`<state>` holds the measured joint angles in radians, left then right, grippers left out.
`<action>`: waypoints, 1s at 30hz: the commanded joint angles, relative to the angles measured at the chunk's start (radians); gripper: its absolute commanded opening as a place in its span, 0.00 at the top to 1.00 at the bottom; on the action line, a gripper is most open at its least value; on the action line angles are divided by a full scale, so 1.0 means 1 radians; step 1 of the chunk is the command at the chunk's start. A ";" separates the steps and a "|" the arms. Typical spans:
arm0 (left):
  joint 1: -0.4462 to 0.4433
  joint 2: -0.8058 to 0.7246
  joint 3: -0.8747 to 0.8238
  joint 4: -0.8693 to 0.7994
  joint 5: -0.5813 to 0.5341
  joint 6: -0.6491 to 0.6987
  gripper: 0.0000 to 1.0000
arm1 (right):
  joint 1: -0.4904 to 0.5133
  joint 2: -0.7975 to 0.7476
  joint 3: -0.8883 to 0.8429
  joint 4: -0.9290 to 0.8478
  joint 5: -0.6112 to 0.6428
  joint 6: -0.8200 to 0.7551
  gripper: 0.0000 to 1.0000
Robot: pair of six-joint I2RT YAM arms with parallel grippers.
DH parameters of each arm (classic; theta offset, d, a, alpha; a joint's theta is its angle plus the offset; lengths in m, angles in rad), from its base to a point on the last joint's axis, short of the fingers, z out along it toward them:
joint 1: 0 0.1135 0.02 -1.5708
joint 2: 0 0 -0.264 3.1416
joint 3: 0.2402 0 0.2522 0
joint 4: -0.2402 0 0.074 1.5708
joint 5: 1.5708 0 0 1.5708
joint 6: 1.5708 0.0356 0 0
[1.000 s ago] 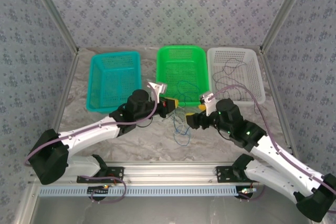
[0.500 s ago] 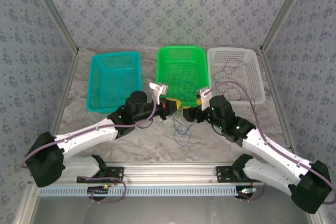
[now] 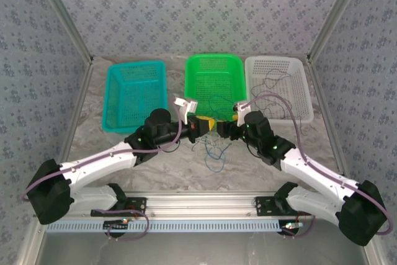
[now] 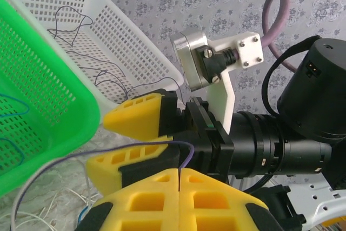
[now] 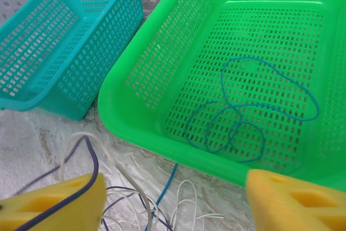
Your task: Untangle the cables
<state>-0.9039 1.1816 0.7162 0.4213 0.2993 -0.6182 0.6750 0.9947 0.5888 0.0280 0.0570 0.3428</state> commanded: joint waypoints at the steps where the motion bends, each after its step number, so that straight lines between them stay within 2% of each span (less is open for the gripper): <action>1: -0.006 -0.042 -0.005 0.044 -0.003 0.015 1.00 | -0.007 0.020 -0.031 -0.015 -0.005 0.039 0.41; 3: -0.006 -0.063 -0.004 0.044 -0.015 0.021 1.00 | -0.009 0.031 -0.049 -0.016 -0.003 0.060 0.49; 5: -0.005 -0.085 -0.002 0.048 -0.020 0.029 1.00 | -0.009 0.042 -0.070 -0.007 -0.014 0.084 0.50; 9: -0.004 -0.123 0.005 0.050 -0.027 0.040 1.00 | -0.006 0.077 -0.109 0.047 -0.063 0.125 0.49; 13: -0.004 -0.135 0.006 0.056 -0.033 0.041 1.00 | 0.016 0.079 -0.132 0.104 -0.105 0.155 0.43; 16: -0.004 -0.132 0.000 0.049 -0.040 0.041 1.00 | 0.036 0.033 -0.138 0.055 -0.058 0.163 0.37; 20: -0.004 -0.131 -0.012 0.038 -0.055 0.045 0.99 | 0.030 -0.108 -0.158 -0.057 -0.013 0.150 0.30; 25: -0.003 -0.122 -0.015 0.032 -0.059 0.048 0.99 | 0.005 -0.267 -0.175 -0.134 -0.096 0.136 0.29; 30: -0.003 -0.102 -0.007 0.051 -0.033 0.036 0.99 | 0.002 -0.269 -0.180 -0.087 -0.175 0.134 0.29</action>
<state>-0.9035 1.0683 0.7071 0.4313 0.2478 -0.5873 0.6807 0.7185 0.4286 -0.0498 -0.0589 0.4831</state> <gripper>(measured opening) 0.042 0.708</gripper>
